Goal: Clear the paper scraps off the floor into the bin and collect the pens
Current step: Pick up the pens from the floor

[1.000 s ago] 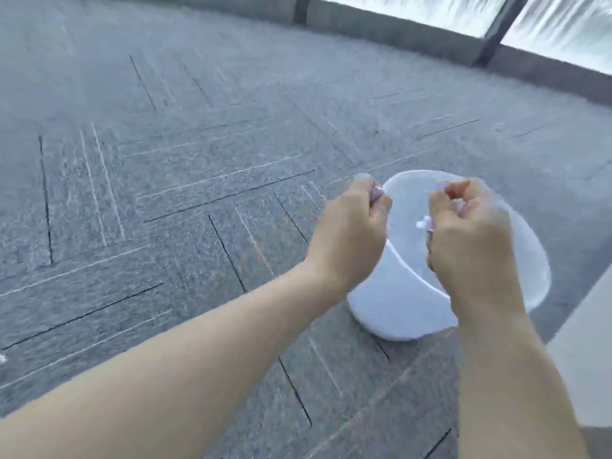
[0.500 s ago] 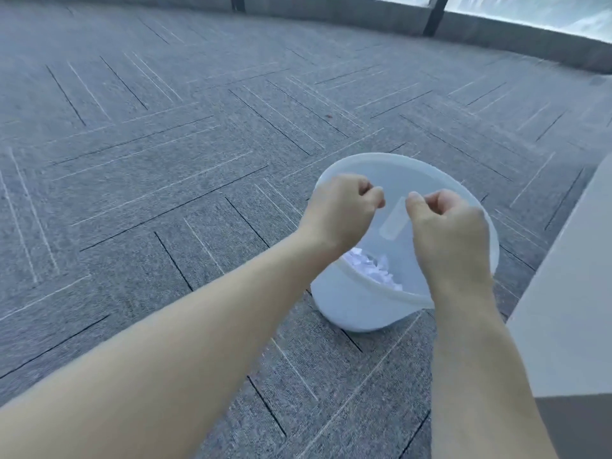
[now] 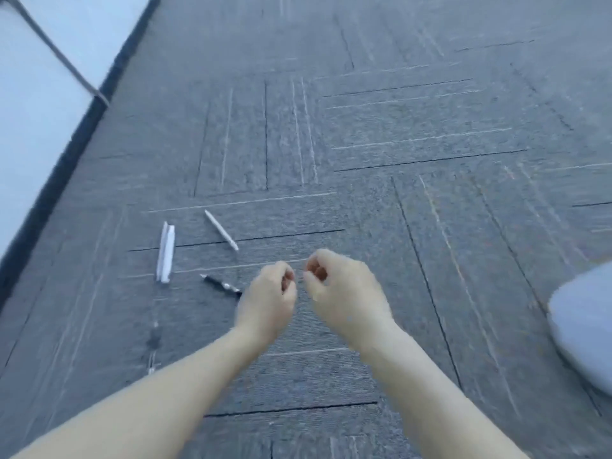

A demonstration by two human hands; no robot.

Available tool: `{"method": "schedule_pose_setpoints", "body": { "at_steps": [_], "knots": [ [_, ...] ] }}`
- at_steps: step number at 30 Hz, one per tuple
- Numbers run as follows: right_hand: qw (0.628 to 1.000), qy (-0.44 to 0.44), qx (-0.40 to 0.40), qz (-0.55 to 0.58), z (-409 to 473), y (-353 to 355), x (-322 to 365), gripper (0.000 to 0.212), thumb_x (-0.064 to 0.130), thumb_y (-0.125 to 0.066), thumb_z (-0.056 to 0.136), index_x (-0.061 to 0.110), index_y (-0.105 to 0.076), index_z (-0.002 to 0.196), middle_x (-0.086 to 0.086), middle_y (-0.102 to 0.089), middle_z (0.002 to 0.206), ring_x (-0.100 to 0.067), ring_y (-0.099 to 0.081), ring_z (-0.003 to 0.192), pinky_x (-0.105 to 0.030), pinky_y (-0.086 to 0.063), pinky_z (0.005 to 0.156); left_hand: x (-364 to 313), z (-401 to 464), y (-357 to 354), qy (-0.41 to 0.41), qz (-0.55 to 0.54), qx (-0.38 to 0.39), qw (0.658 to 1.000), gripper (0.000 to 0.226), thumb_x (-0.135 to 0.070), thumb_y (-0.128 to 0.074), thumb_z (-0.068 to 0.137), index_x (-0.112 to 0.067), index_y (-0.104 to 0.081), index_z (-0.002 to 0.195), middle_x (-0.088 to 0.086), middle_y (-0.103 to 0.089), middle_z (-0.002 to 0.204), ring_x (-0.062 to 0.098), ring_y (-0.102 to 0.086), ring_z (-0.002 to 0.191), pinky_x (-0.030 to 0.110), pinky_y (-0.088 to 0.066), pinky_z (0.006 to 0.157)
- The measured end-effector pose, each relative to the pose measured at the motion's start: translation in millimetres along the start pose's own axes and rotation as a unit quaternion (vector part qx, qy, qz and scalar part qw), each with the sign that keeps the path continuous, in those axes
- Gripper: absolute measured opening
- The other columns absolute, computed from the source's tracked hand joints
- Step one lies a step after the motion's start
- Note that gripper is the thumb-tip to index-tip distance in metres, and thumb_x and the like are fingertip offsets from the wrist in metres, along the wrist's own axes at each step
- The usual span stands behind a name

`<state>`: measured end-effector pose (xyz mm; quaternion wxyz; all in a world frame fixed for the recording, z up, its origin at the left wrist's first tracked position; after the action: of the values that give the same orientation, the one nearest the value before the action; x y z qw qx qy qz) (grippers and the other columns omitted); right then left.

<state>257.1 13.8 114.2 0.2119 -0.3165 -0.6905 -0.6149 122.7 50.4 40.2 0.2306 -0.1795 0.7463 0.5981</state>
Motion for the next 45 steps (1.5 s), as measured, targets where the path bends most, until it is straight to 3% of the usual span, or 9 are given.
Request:
{"method": "schedule_pose_setpoints", "body": {
  "at_steps": [7, 11, 17, 21, 26, 30, 37, 41, 45],
  "knots": [
    [0.976, 0.105, 0.116, -0.154, 29, -177, 56, 0.030, 0.028, -0.045, 0.095, 0.020, -0.050, 0.124, -0.003, -0.053, 0.117, -0.026, -0.047, 0.111, -0.037, -0.044, 0.077, 197, -87, 69, 0.233, 0.111, -0.147, 0.955, 0.038, -0.035, -0.062, 0.085, -0.014, -0.049, 0.114, 0.009, -0.050, 0.110, 0.029, -0.052, 0.100, 0.039, -0.044, 0.079],
    [0.955, 0.112, 0.111, -0.250, 57, -214, 66, 0.029, 0.026, -0.047, 0.094, 0.015, -0.047, 0.121, -0.007, -0.050, 0.122, -0.028, -0.045, 0.112, -0.038, -0.043, 0.084, 244, -95, 76, 0.301, 0.156, -0.121, 0.933, 0.052, -0.052, -0.058, 0.084, -0.013, -0.045, 0.115, 0.007, -0.051, 0.111, 0.024, -0.050, 0.101, 0.036, -0.048, 0.080],
    [0.918, 0.096, 0.158, -0.351, 92, -244, 63, 0.019, 0.017, -0.048, 0.089, 0.013, -0.046, 0.108, -0.008, -0.056, 0.110, -0.027, -0.053, 0.096, -0.035, -0.039, 0.065, 260, -65, 79, 0.309, 0.086, -0.098, 0.942, 0.022, -0.036, -0.045, 0.096, -0.013, -0.045, 0.094, 0.004, -0.059, 0.086, 0.022, -0.055, 0.076, 0.033, -0.040, 0.056],
    [0.960, 0.055, 0.082, -0.262, 134, -229, 78, 0.026, 0.014, -0.038, 0.091, 0.012, -0.044, 0.117, -0.004, -0.056, 0.079, -0.023, -0.051, 0.062, -0.031, -0.035, 0.051, 259, -8, 108, 0.281, -0.066, -0.186, 0.939, 0.010, -0.025, -0.041, 0.098, -0.016, -0.036, 0.096, 0.006, -0.057, 0.077, 0.018, -0.053, 0.057, 0.027, -0.032, 0.042],
    [0.949, 0.032, 0.057, -0.307, 186, -239, 99, 0.033, 0.029, -0.043, 0.096, 0.014, -0.039, 0.125, -0.013, -0.047, 0.115, -0.029, -0.049, 0.067, -0.032, -0.028, 0.047, 265, 82, 123, 0.282, 0.006, -0.144, 0.948, 0.058, -0.053, -0.056, 0.087, -0.009, -0.042, 0.123, 0.008, -0.049, 0.115, 0.023, -0.055, 0.090, 0.033, -0.044, 0.063],
    [0.919, 0.031, 0.101, -0.380, 202, -252, 96, 0.031, 0.018, -0.051, 0.093, 0.011, -0.043, 0.122, -0.010, -0.056, 0.094, -0.023, -0.047, 0.060, -0.031, -0.029, 0.047, 276, 113, 111, 0.311, 0.063, -0.073, 0.945, 0.067, -0.051, -0.064, 0.083, -0.007, -0.043, 0.128, 0.011, -0.049, 0.125, 0.028, -0.052, 0.110, 0.038, -0.042, 0.074],
    [0.947, -0.110, 0.149, -0.263, 179, -233, 54, 0.029, 0.026, -0.057, 0.084, 0.012, -0.043, 0.106, -0.004, -0.060, 0.084, -0.023, -0.058, 0.069, -0.028, -0.036, 0.051, 251, 107, 98, 0.284, 0.085, -0.044, 0.954, 0.024, -0.026, -0.058, 0.087, -0.009, -0.053, 0.103, 0.005, -0.056, 0.087, 0.025, -0.056, 0.077, 0.032, -0.040, 0.057],
    [0.970, -0.191, 0.144, 0.040, 140, -218, 27, 0.018, 0.024, -0.050, 0.083, 0.016, -0.047, 0.067, 0.001, -0.050, 0.057, -0.021, -0.048, 0.051, -0.027, -0.037, 0.052, 203, 86, 61, 0.239, -0.154, -0.056, 0.957, 0.011, -0.024, -0.048, 0.090, -0.014, -0.045, 0.096, 0.003, -0.054, 0.076, 0.021, -0.051, 0.059, 0.032, -0.039, 0.049],
    [0.910, -0.222, 0.076, 0.341, 111, -173, 3, 0.013, 0.016, -0.050, 0.089, 0.011, -0.050, 0.076, -0.008, -0.057, 0.067, -0.025, -0.057, 0.065, -0.035, -0.046, 0.058, 131, 76, 19, 0.184, -0.376, -0.033, 0.908, 0.004, -0.026, -0.049, 0.082, -0.023, -0.050, 0.084, 0.010, -0.067, 0.080, 0.030, -0.066, 0.070, 0.053, -0.055, 0.068]
  ]
}}
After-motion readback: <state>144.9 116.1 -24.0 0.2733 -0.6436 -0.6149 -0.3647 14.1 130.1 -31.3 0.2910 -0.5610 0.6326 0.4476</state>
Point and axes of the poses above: each hand's wrist, its own z-axis towards the middle knuckle, its own y-axis out of the back of the hand, x = y × z, the point moved 9 cm from there along z, towards the middle knuckle
